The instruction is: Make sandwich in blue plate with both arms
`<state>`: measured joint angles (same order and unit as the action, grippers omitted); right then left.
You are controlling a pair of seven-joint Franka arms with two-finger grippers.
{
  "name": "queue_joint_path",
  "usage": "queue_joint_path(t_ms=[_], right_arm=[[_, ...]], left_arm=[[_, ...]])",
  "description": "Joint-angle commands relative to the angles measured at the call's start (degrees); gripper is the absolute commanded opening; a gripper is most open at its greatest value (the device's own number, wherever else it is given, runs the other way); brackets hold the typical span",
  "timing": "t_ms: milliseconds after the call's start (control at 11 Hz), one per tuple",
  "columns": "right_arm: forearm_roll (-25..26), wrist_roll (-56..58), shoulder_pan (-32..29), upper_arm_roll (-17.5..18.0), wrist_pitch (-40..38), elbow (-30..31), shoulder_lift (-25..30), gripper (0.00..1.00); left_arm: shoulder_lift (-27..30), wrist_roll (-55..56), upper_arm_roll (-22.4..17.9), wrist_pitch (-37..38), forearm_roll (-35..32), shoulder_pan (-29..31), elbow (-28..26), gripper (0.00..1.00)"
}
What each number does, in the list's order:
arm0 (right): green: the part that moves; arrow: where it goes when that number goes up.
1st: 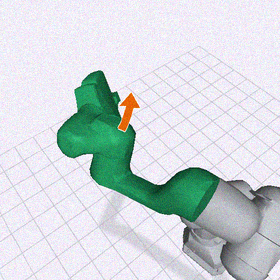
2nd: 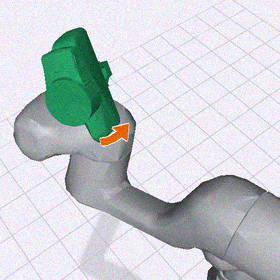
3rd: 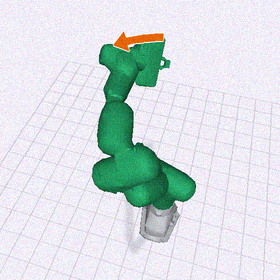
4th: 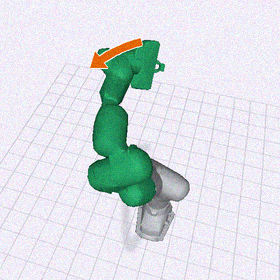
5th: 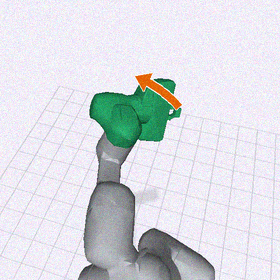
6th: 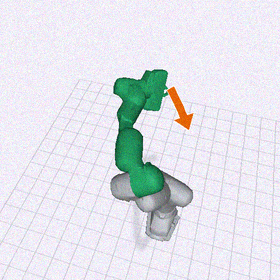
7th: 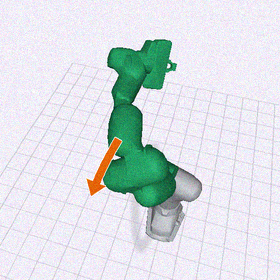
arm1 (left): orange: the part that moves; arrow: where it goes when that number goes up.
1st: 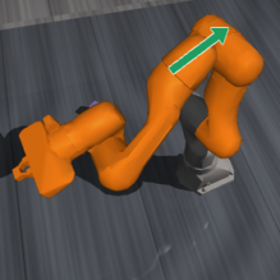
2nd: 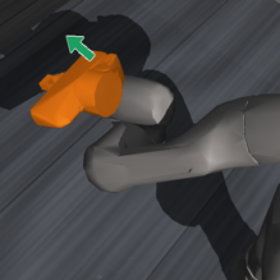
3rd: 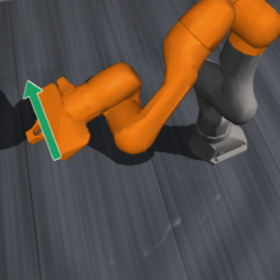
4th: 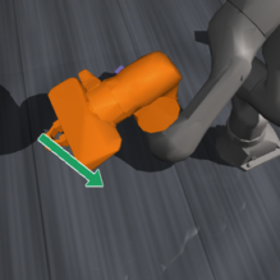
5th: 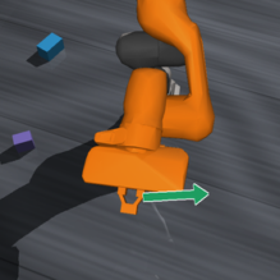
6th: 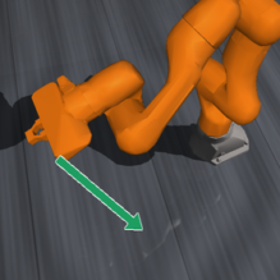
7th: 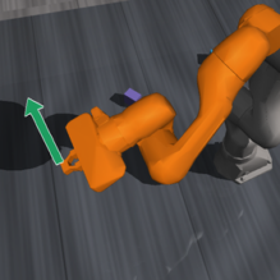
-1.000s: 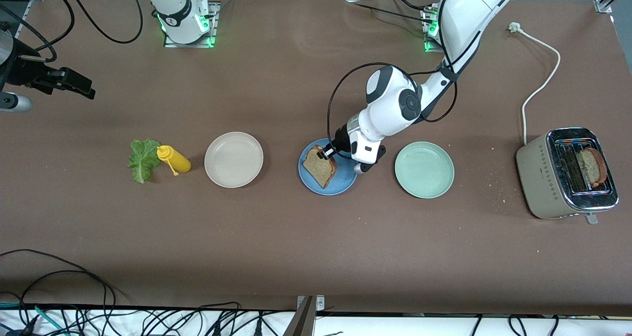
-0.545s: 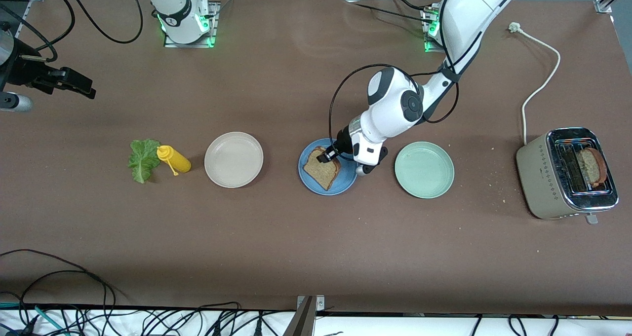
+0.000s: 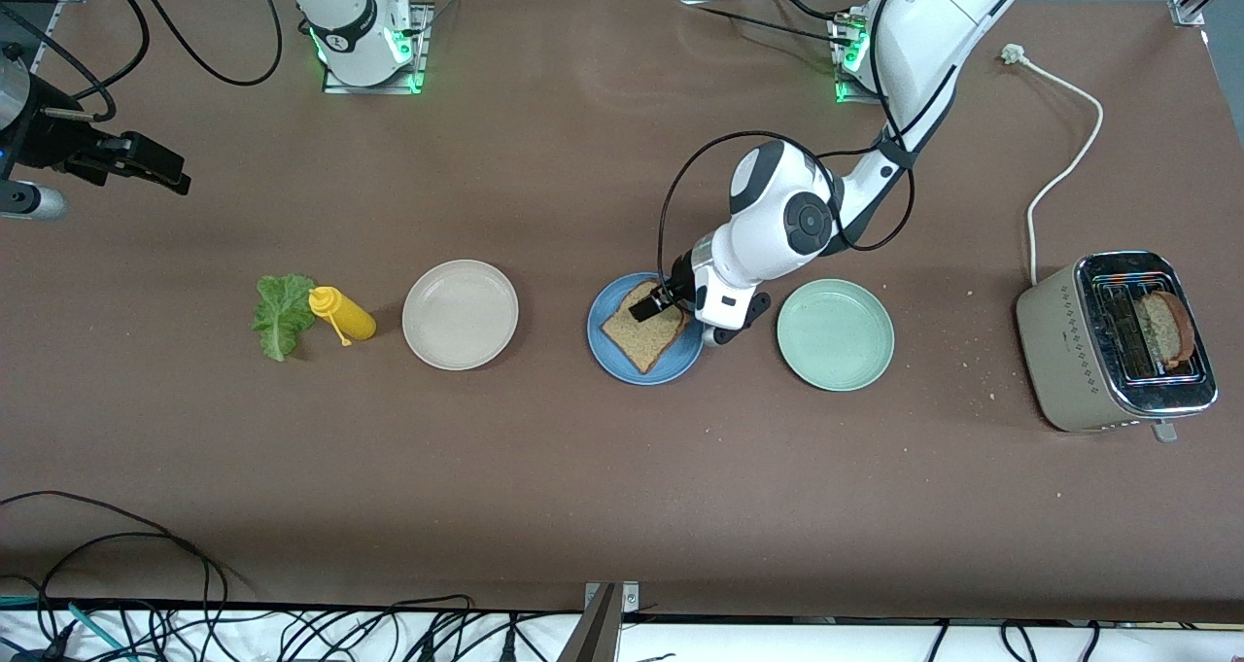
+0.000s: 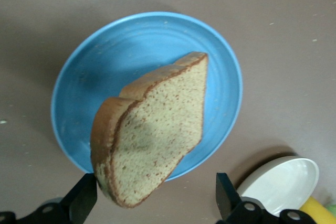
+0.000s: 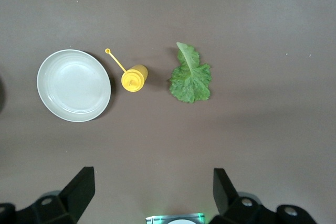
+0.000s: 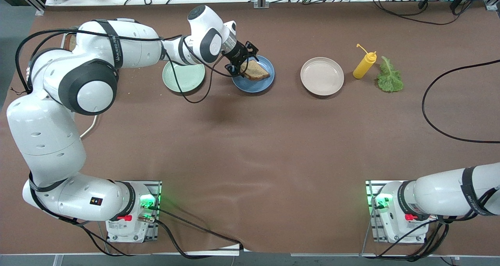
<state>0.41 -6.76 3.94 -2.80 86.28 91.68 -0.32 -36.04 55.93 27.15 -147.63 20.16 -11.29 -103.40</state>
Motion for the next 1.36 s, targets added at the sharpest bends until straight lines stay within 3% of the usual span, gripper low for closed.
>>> queue_joint_path(t_ms=[0, 273, 545, 1000, 1273], right_arm=[[-1.03, -0.45, -0.07, 0.16, -1.11, -0.71, 0.32, 1.0], [-1.03, -0.53, 0.01, 0.34, -1.11, -0.62, 0.32, 1.0], [-0.94, -0.45, 0.01, 0.34, -1.11, -0.54, 0.32, 1.0], [-0.59, 0.34, 0.28, 0.34, -2.86, -0.71, -2.75, 1.0], [-2.42, 0.61, -2.35, -1.06, -3.49, -1.06, -6.7, 1.0]], left_arm=[[-0.08, -0.29, -0.7, 7.59, -3.18, -0.22, 1.36, 1.0], [0.62, -0.21, -0.7, 16.02, -5.22, 0.04, 3.2, 1.0], [5.26, -0.47, -0.87, 34.72, -5.48, 6.26, 9.26, 1.0], [18.08, -2.48, -0.61, 48.56, -25.21, 15.41, 9.71, 1.0], [22.67, -14.48, -0.61, 52.87, -28.07, 21.64, 9.8, 1.0]])
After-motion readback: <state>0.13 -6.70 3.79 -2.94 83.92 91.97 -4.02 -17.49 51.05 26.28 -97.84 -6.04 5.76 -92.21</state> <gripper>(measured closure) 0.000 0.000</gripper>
